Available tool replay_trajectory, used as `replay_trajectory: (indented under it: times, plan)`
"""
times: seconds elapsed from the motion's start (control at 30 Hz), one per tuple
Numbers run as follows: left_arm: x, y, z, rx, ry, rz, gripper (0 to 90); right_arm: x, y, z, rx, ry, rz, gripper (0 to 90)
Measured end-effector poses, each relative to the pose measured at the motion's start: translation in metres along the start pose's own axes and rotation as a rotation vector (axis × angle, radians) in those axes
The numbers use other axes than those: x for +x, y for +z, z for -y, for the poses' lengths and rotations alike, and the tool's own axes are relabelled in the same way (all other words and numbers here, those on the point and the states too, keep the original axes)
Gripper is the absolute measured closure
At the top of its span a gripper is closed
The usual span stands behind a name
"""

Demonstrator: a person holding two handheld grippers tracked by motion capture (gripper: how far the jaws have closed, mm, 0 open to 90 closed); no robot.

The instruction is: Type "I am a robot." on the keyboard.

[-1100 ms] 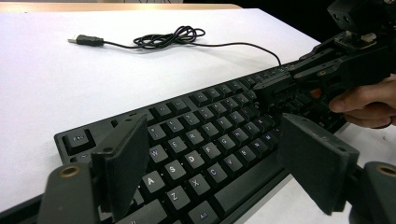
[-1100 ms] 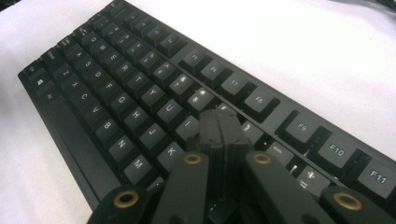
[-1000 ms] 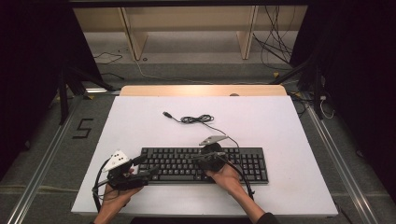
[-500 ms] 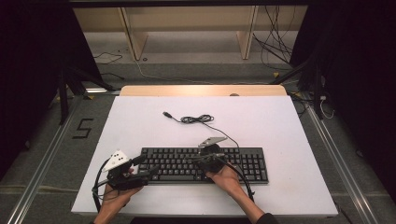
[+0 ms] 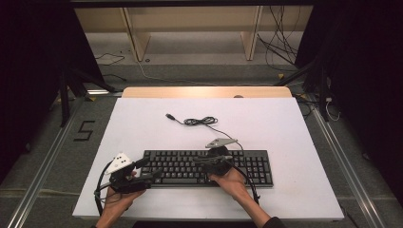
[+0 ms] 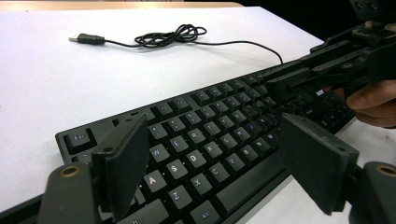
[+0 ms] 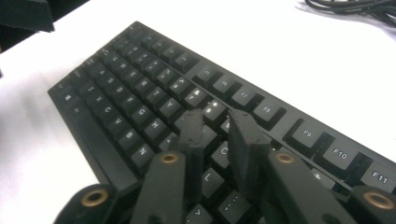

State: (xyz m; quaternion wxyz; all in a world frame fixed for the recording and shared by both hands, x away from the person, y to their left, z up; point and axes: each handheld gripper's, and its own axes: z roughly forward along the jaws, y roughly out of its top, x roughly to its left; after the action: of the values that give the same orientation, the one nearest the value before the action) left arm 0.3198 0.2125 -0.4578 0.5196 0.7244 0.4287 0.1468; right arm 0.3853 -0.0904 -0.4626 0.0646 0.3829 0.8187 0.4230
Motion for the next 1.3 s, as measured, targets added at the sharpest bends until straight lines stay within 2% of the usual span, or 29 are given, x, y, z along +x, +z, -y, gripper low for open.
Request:
replay_trajectory:
  times: [0.2, 0.3, 0.47, 0.83, 1.3]
  plan:
    - [0.001, 0.0, 0.0, -0.001, 0.0, -0.002, 24.7, 0.003, -0.002, 0.0, -0.006, -0.007, -0.017, 62.8]
    - [0.001, 0.0, 0.0, -0.002, -0.002, -0.004, 24.7, 0.005, -0.002, 0.0, -0.009, -0.007, -0.023, 53.1]
    - [0.001, 0.002, -0.001, 0.004, -0.004, -0.005, 25.8, 0.008, -0.008, 0.001, -0.022, -0.016, -0.035, 46.4]
    - [0.002, 0.012, -0.01, 0.04, -0.007, -0.007, 34.7, 0.012, -0.028, 0.011, -0.078, -0.031, -0.057, 42.1]
    - [-0.004, 0.037, -0.021, 0.11, 0.022, 0.003, 44.3, 0.008, -0.055, 0.025, -0.142, -0.019, -0.052, 38.4]
